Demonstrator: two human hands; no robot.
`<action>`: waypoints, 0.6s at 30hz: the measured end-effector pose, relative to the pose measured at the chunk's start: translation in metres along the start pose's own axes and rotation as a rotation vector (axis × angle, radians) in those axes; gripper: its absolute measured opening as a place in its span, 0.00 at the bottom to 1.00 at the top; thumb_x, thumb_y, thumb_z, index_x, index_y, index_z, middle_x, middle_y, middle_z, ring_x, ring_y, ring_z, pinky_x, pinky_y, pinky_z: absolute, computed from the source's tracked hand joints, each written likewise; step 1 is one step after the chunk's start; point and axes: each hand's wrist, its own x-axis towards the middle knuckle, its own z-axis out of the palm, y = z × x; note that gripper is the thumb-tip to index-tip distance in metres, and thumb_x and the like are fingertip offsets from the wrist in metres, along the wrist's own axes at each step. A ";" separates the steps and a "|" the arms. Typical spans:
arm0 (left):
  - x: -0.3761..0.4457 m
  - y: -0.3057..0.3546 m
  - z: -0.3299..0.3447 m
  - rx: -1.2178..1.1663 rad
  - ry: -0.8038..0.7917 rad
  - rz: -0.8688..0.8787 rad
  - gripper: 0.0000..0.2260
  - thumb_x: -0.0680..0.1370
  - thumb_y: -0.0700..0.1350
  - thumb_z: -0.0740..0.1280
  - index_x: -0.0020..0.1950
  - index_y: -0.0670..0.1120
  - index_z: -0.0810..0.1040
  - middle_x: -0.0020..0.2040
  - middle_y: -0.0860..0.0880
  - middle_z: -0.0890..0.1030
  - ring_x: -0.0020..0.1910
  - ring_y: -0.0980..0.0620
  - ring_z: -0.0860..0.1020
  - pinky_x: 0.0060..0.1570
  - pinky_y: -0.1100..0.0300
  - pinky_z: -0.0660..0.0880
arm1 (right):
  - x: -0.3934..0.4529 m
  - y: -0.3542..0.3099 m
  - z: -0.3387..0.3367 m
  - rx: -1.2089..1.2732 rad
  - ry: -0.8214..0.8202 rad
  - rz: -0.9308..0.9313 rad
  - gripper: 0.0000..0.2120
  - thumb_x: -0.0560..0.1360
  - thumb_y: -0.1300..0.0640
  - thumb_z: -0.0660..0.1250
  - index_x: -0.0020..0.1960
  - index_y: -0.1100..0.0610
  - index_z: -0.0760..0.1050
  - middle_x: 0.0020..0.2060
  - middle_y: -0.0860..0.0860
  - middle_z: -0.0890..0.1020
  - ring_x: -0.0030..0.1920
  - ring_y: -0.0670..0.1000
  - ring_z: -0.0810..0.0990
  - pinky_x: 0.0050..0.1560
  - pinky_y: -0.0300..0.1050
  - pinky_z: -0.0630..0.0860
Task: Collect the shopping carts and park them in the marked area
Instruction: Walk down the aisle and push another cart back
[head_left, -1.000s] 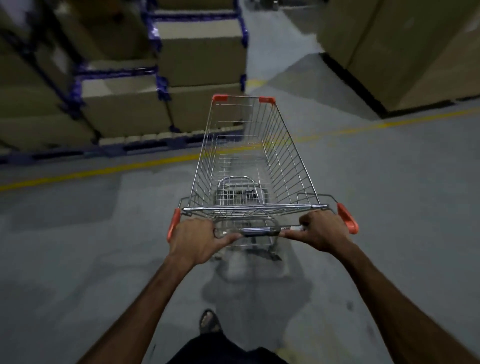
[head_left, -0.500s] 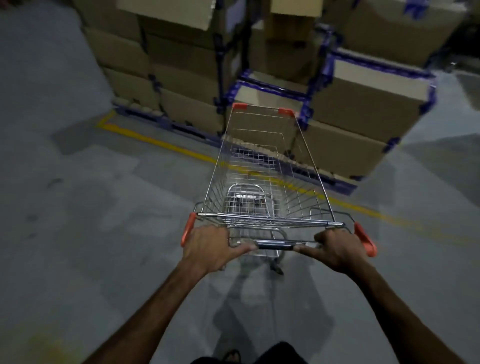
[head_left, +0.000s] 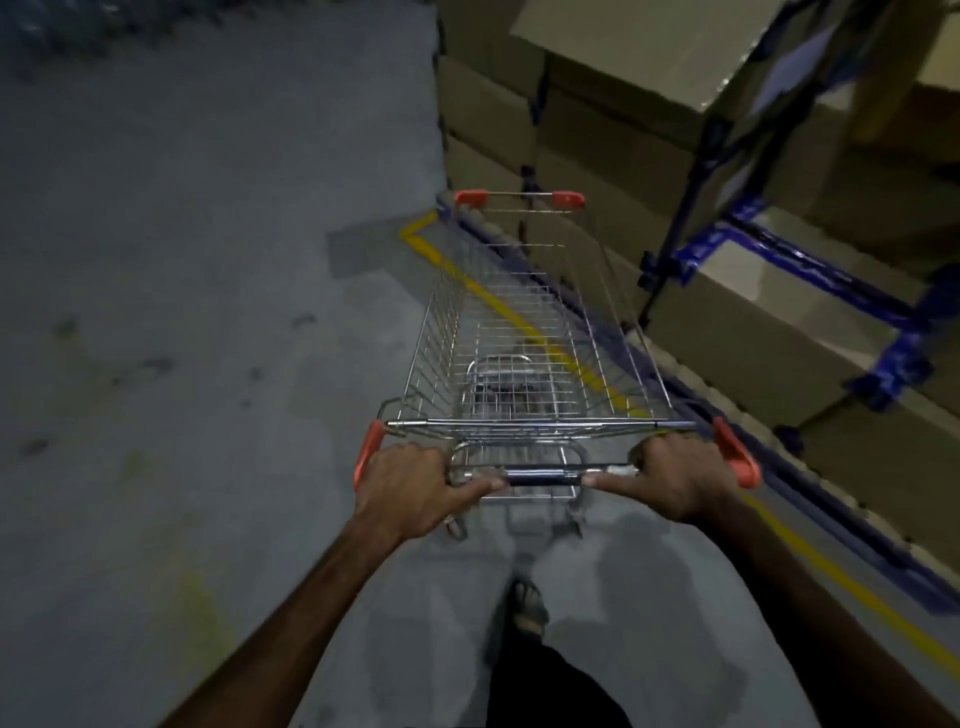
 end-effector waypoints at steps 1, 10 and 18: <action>0.017 -0.010 -0.004 -0.009 -0.005 -0.029 0.37 0.69 0.87 0.42 0.35 0.56 0.68 0.37 0.53 0.83 0.48 0.53 0.85 0.80 0.41 0.49 | 0.029 -0.001 -0.008 0.006 -0.008 -0.038 0.50 0.62 0.10 0.43 0.33 0.54 0.77 0.27 0.47 0.78 0.33 0.47 0.78 0.34 0.45 0.66; 0.170 -0.123 -0.041 -0.042 -0.018 -0.246 0.40 0.66 0.88 0.37 0.36 0.57 0.71 0.41 0.54 0.85 0.50 0.54 0.84 0.81 0.41 0.49 | 0.275 -0.050 -0.078 -0.036 -0.111 -0.251 0.45 0.66 0.12 0.46 0.33 0.52 0.75 0.31 0.46 0.77 0.43 0.52 0.83 0.50 0.50 0.76; 0.314 -0.268 -0.066 -0.038 -0.016 -0.357 0.43 0.66 0.89 0.39 0.34 0.55 0.75 0.40 0.54 0.84 0.50 0.53 0.84 0.81 0.39 0.51 | 0.490 -0.124 -0.113 -0.050 0.006 -0.333 0.44 0.64 0.11 0.47 0.30 0.52 0.71 0.29 0.48 0.76 0.43 0.55 0.84 0.46 0.50 0.74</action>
